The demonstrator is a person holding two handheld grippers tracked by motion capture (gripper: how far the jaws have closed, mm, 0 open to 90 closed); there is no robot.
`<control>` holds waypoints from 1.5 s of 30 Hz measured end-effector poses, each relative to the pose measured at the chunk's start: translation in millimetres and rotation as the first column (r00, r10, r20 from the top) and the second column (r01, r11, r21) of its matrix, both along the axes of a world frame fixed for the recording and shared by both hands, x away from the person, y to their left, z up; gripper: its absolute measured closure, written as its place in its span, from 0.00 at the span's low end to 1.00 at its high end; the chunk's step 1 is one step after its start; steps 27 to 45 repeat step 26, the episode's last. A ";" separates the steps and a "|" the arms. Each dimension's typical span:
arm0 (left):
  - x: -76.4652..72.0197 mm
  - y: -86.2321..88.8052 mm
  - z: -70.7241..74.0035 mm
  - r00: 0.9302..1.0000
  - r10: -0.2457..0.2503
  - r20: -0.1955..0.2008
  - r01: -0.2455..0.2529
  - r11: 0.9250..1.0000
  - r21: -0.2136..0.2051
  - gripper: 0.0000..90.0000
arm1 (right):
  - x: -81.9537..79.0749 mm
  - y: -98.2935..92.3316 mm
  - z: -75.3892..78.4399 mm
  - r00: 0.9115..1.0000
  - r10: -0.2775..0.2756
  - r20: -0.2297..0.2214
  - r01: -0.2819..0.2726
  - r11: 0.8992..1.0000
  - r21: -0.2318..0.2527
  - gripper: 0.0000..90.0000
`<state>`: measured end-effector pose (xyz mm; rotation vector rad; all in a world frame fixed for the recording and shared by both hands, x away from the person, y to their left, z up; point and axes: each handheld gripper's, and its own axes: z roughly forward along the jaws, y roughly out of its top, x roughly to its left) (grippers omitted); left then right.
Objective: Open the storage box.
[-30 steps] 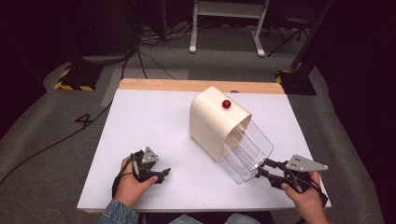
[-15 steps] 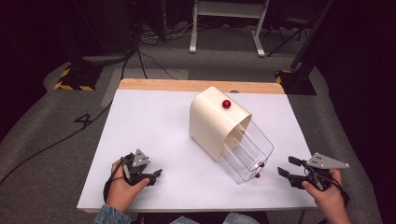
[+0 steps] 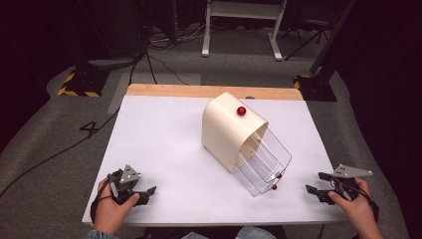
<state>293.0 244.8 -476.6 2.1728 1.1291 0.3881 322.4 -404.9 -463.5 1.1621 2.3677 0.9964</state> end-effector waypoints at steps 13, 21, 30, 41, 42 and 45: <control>4.8 5.3 -4.7 1.000 -0.023 0.018 0.023 1.000 0.013 0.15 | 16.8 7.8 -16.2 0.999 -0.011 0.032 0.011 1.000 -0.006 0.16; 3.5 4.6 -6.0 0.999 -0.022 0.029 0.021 1.000 0.021 0.15 | 15.5 9.4 -18.2 0.999 -0.007 0.053 0.009 1.000 -0.022 0.14; 2.9 4.2 -6.2 0.999 -0.019 0.029 0.018 1.000 0.020 0.15 | 19.6 9.7 -19.2 0.998 -0.063 0.030 0.064 0.997 -0.039 0.01; 2.9 4.2 -6.2 0.999 -0.019 0.029 0.018 1.000 0.020 0.15 | 19.6 9.7 -19.2 0.998 -0.063 0.030 0.064 0.997 -0.039 0.01; 2.9 4.2 -6.2 0.999 -0.019 0.029 0.018 1.000 0.020 0.15 | 19.6 9.7 -19.2 0.998 -0.063 0.030 0.064 0.997 -0.039 0.01; 2.9 4.2 -6.2 0.999 -0.019 0.029 0.018 1.000 0.020 0.15 | 19.6 9.7 -19.2 0.998 -0.063 0.030 0.064 0.997 -0.039 0.01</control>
